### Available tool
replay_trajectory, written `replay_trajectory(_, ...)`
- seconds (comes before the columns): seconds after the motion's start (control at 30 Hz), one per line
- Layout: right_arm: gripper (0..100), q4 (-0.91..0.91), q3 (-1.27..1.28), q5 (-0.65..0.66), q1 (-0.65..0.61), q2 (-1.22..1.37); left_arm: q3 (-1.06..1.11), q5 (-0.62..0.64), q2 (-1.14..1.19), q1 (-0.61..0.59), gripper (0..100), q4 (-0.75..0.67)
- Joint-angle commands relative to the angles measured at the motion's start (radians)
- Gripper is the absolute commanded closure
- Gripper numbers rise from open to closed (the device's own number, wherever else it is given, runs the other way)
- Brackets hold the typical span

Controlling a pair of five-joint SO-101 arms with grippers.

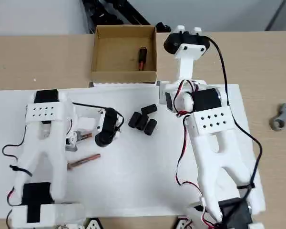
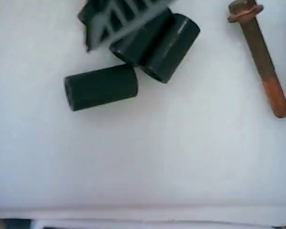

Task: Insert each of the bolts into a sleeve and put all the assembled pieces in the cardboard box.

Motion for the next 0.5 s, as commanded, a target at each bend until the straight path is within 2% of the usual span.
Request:
replay_trajectory(0.0, 87.0, -0.016, -0.006, -0.011, 0.012, -0.041, -0.061, 0.109, -0.005, 0.012, 89, -0.091)
replay_trajectory(0.07, 87.0, -0.016, -0.006, -0.011, 0.012, -0.041, -0.096, 0.215, -0.005, 0.012, 89, -0.074)
replay_trajectory(0.33, 87.0, -0.008, -0.005, -0.014, 0.012, -0.041, -0.139, 0.895, 0.002, 0.008, 89, 0.097)
replay_trajectory(0.4, 87.0, -0.010, 0.002, -0.015, 0.012, -0.041, -0.134, 1.011, 0.002, 0.006, 89, 0.149)
replay_trajectory(0.47, 87.0, -0.015, 0.021, -0.015, 0.012, -0.041, -0.133, 1.131, -0.003, 0.006, 89, 0.143)
